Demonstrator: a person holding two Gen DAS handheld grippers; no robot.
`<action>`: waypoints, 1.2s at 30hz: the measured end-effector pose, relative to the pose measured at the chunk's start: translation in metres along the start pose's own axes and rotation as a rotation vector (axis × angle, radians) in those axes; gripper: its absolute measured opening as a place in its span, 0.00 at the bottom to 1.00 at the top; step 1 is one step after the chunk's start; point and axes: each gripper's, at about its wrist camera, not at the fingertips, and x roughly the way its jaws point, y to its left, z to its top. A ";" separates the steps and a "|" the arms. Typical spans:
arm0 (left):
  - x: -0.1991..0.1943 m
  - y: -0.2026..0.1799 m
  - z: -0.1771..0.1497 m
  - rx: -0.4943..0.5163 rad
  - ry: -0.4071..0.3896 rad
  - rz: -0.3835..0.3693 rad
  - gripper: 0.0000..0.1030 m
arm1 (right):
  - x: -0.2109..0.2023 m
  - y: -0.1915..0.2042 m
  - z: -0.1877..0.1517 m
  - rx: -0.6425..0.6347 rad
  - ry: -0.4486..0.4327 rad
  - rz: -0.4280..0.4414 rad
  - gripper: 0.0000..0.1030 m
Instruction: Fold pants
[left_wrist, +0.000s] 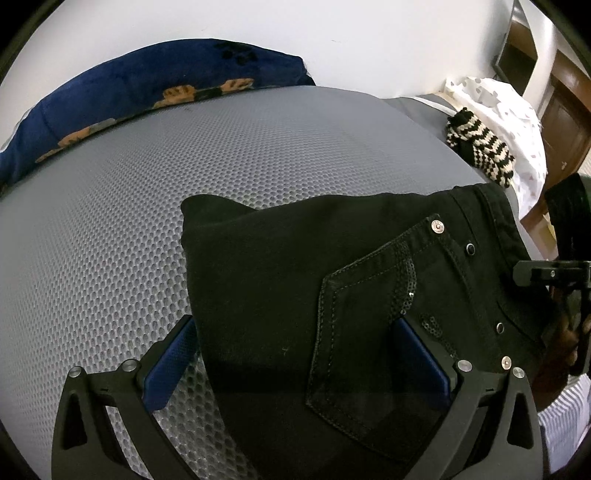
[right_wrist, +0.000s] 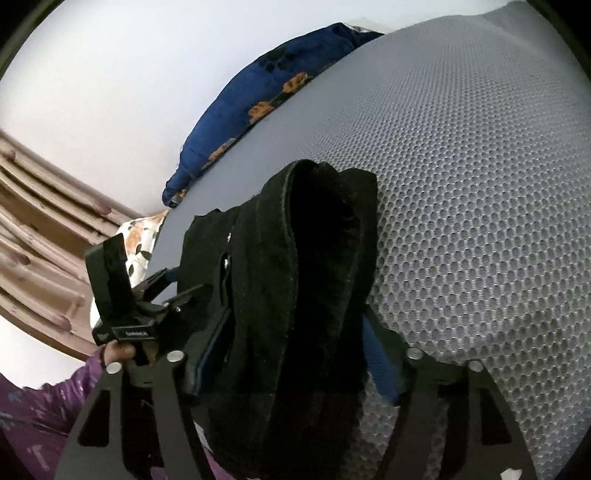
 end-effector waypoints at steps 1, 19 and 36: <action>0.000 0.000 0.000 -0.001 0.001 0.000 1.00 | 0.001 0.001 0.001 -0.006 0.005 -0.005 0.68; -0.020 0.042 -0.013 -0.053 0.025 -0.179 1.00 | 0.012 0.023 0.002 -0.088 0.042 -0.016 0.96; -0.006 0.019 0.003 -0.055 0.051 -0.389 0.99 | 0.008 0.020 0.000 -0.096 0.051 -0.005 0.51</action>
